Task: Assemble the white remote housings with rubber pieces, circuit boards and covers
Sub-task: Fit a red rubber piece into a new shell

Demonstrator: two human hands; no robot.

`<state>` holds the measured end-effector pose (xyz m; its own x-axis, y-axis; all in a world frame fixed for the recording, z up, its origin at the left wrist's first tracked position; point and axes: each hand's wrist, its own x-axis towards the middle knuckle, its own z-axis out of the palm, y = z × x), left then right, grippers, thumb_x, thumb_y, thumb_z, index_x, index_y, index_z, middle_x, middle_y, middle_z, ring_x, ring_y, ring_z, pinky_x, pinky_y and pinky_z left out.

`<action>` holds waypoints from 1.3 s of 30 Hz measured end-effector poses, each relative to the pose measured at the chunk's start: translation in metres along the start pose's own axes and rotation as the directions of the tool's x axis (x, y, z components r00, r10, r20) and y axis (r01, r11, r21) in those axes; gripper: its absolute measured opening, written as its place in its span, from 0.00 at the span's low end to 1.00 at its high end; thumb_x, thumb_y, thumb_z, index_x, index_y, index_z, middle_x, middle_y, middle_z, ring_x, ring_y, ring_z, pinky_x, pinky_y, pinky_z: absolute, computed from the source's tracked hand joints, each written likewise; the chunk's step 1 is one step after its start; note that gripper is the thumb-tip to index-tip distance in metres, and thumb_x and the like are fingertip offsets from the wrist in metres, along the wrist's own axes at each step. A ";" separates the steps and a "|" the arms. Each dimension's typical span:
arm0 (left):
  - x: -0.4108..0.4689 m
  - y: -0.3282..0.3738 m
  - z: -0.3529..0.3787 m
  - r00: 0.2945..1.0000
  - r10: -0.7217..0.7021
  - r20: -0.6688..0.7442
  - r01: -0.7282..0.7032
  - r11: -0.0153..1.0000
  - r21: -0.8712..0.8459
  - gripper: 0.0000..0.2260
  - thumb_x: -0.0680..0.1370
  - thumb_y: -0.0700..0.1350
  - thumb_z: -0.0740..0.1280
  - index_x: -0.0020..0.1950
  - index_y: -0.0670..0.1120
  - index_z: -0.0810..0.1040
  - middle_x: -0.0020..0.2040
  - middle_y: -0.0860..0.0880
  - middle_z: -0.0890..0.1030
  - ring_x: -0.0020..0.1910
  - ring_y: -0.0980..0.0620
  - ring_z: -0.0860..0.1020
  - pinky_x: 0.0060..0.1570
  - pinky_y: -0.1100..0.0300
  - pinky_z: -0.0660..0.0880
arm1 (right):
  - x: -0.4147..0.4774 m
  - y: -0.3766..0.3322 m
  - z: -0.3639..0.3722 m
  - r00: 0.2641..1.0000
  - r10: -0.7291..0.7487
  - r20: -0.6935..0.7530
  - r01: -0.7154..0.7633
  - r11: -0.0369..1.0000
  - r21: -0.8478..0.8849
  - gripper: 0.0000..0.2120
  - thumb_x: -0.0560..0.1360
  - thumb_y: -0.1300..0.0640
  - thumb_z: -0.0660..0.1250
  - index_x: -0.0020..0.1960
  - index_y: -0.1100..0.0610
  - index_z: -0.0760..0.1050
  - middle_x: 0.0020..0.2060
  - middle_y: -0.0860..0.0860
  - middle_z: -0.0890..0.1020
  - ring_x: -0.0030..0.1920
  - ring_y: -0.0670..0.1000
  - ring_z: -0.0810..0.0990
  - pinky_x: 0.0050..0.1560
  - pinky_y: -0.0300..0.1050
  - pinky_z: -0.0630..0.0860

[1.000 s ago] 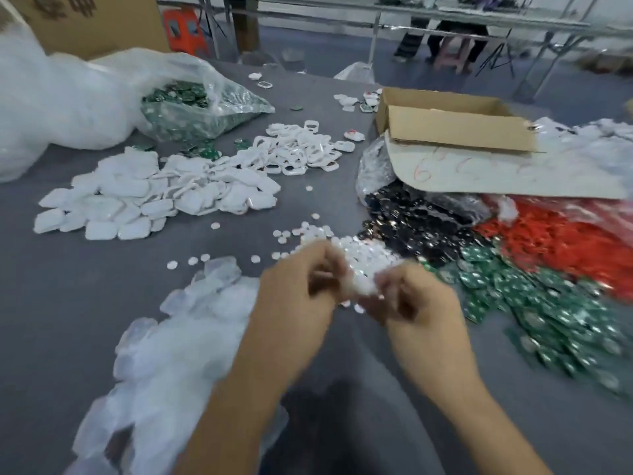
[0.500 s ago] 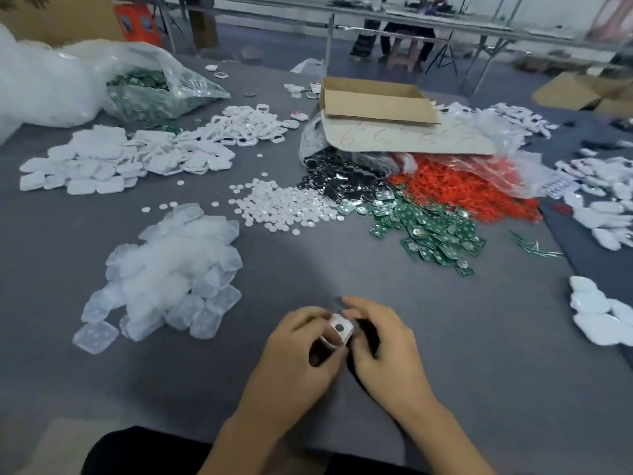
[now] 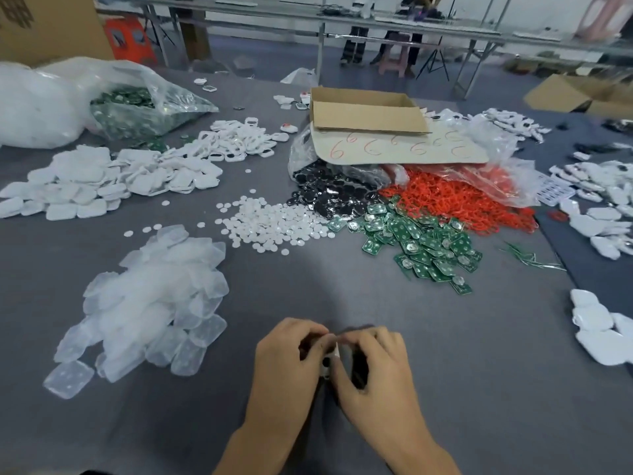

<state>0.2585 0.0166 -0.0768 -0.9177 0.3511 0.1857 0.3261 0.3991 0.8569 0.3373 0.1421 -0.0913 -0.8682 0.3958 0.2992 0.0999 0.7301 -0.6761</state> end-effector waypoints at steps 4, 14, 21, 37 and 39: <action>0.010 0.002 0.006 0.999 0.033 -0.006 -0.032 0.994 0.108 0.05 0.75 0.44 0.76 0.46 0.55 0.87 0.48 0.62 0.78 0.53 0.59 0.75 0.52 0.57 0.77 | 0.015 0.003 -0.007 0.991 0.107 -0.081 -0.092 0.980 0.177 0.11 0.71 0.49 0.70 0.53 0.42 0.79 0.46 0.40 0.80 0.50 0.44 0.79 0.49 0.34 0.73; 0.157 0.079 0.099 0.951 0.260 0.169 -0.272 0.961 0.048 0.08 0.81 0.42 0.68 0.58 0.46 0.82 0.52 0.47 0.82 0.50 0.47 0.80 0.56 0.49 0.76 | 0.208 0.084 -0.073 0.910 0.267 -0.318 -0.311 0.946 -0.094 0.12 0.74 0.60 0.67 0.56 0.55 0.84 0.49 0.54 0.85 0.50 0.54 0.81 0.56 0.47 0.76; 0.212 0.070 0.125 0.933 0.226 0.279 -0.273 0.952 0.140 0.10 0.81 0.41 0.67 0.61 0.47 0.81 0.55 0.48 0.81 0.53 0.51 0.79 0.58 0.53 0.76 | 0.280 0.123 -0.073 0.956 0.292 -0.032 -0.270 0.830 -0.488 0.05 0.75 0.56 0.71 0.48 0.50 0.85 0.48 0.52 0.86 0.52 0.58 0.82 0.58 0.54 0.78; 0.133 0.050 0.035 0.977 0.009 0.212 0.063 0.941 -0.331 0.09 0.78 0.45 0.73 0.58 0.51 0.83 0.48 0.56 0.86 0.47 0.65 0.83 0.48 0.71 0.76 | 0.166 0.034 -0.077 0.986 0.114 -0.122 -0.079 0.963 0.258 0.09 0.77 0.63 0.69 0.46 0.50 0.82 0.35 0.47 0.84 0.38 0.50 0.83 0.41 0.50 0.80; 0.108 0.045 0.024 0.966 0.011 0.257 0.106 0.894 -0.436 0.08 0.79 0.41 0.72 0.56 0.49 0.85 0.47 0.51 0.87 0.47 0.55 0.85 0.50 0.63 0.80 | 0.131 0.009 -0.057 0.992 0.117 -0.053 -0.092 0.932 0.350 0.09 0.77 0.64 0.70 0.45 0.50 0.82 0.34 0.50 0.83 0.36 0.56 0.81 0.39 0.53 0.78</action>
<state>0.1792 0.0927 -0.0293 -0.8249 0.5615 0.0647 0.0952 0.0251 0.9951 0.2524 0.2326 -0.0198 -0.8238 0.5073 0.2529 0.0024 0.4493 -0.8934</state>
